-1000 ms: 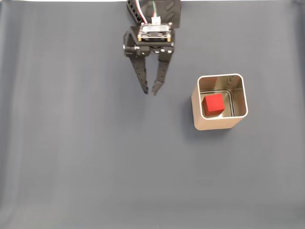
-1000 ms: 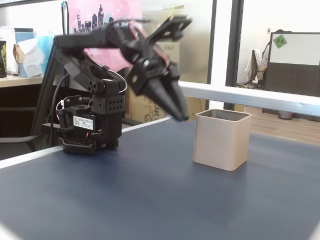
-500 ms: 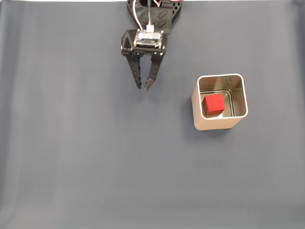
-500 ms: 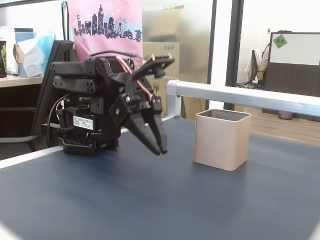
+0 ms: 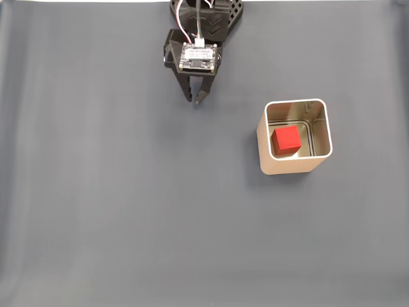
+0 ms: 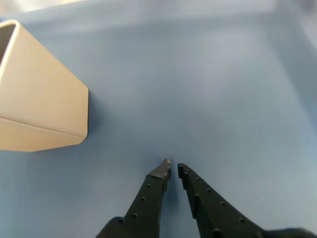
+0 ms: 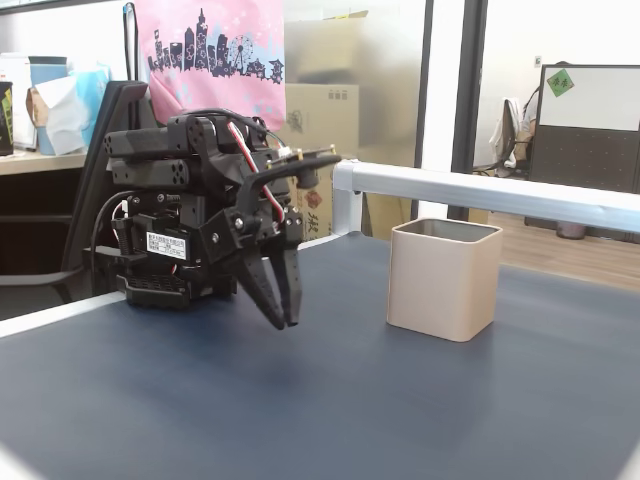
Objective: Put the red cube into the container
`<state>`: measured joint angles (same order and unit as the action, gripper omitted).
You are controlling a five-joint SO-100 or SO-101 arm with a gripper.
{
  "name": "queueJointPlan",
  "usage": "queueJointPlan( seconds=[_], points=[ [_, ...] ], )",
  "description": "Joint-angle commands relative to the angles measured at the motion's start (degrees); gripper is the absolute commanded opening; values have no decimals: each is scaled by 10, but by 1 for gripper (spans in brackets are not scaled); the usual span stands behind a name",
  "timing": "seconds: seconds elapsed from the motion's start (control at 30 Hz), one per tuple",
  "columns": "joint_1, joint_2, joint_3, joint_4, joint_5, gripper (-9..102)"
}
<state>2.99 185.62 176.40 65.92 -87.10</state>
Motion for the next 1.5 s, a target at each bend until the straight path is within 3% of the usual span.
queueJointPlan(
  seconds=[0.0,0.27,1.47],
  points=[
    [-15,48,9,29,-11,0],
    [-16,48,9,117,-57,0],
    [-20,48,9,116,-39,0]
  ],
)
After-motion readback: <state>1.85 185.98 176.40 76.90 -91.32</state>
